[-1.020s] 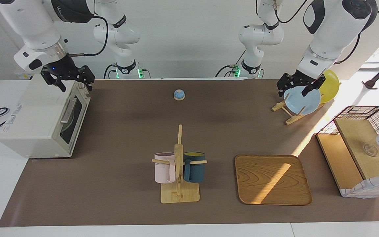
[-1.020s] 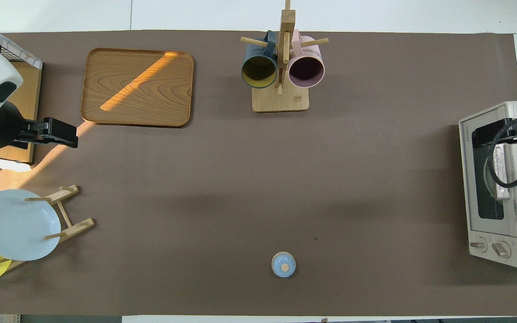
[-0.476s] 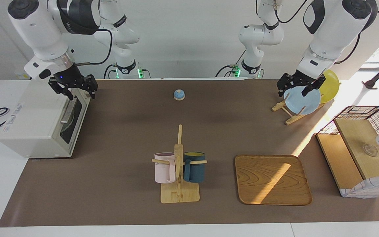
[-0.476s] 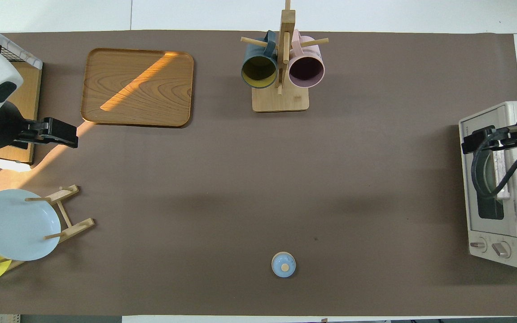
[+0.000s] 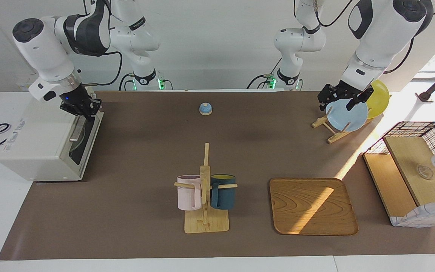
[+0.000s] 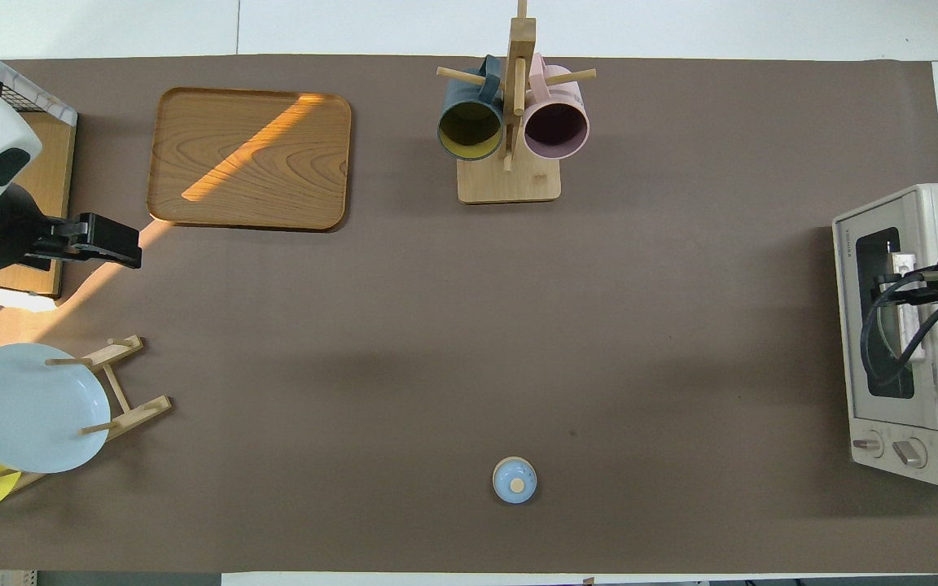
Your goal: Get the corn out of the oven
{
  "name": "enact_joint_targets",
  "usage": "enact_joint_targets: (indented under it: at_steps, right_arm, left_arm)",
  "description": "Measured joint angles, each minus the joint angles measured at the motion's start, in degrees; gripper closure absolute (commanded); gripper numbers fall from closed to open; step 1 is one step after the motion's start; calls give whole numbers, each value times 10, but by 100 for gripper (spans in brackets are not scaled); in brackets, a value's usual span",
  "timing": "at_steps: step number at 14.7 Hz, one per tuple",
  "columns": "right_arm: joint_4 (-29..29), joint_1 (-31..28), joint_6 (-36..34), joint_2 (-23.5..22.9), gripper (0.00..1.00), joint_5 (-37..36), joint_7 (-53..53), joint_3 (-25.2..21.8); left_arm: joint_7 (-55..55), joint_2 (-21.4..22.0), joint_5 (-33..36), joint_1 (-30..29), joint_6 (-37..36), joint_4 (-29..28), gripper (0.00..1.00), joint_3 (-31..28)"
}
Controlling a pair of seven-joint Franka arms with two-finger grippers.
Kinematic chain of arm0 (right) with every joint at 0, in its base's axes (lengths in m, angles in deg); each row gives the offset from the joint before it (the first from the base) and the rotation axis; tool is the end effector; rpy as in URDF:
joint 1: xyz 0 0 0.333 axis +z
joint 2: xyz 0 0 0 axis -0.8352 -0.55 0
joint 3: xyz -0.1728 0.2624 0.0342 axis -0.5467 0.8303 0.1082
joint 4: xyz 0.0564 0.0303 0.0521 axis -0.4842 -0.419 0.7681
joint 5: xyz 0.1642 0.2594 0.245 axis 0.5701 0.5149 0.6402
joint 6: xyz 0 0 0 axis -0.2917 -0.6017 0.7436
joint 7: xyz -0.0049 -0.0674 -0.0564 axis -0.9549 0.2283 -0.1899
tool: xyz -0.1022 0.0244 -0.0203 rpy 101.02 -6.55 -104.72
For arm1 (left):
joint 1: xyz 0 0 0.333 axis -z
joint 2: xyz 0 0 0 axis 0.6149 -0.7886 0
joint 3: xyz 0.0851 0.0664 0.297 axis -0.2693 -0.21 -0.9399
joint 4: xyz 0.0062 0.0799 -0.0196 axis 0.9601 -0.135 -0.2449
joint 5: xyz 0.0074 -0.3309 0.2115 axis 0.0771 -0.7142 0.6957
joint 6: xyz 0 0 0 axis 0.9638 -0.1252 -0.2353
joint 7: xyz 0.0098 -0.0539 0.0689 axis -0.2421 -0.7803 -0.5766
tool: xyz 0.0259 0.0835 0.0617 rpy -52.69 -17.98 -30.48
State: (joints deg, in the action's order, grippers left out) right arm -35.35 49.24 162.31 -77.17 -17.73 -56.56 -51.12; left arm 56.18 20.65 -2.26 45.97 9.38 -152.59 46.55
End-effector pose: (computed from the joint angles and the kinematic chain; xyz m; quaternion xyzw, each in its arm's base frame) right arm 0.5141 -0.0751 0.5050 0.9994 0.0166 -0.0244 0.0162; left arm 0.5444 -0.0864 0.5984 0.9993 -0.0311 -0.0195 0.0103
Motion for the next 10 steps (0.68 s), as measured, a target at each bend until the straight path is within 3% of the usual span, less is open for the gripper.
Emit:
enact_joint_targets:
  at_steps: [10]
  right_arm:
    - [-10, -16, 10, -30, 100, -77, 4, -1]
  left_arm:
    - [0, 0, 0, 0, 0, 0, 0, 0]
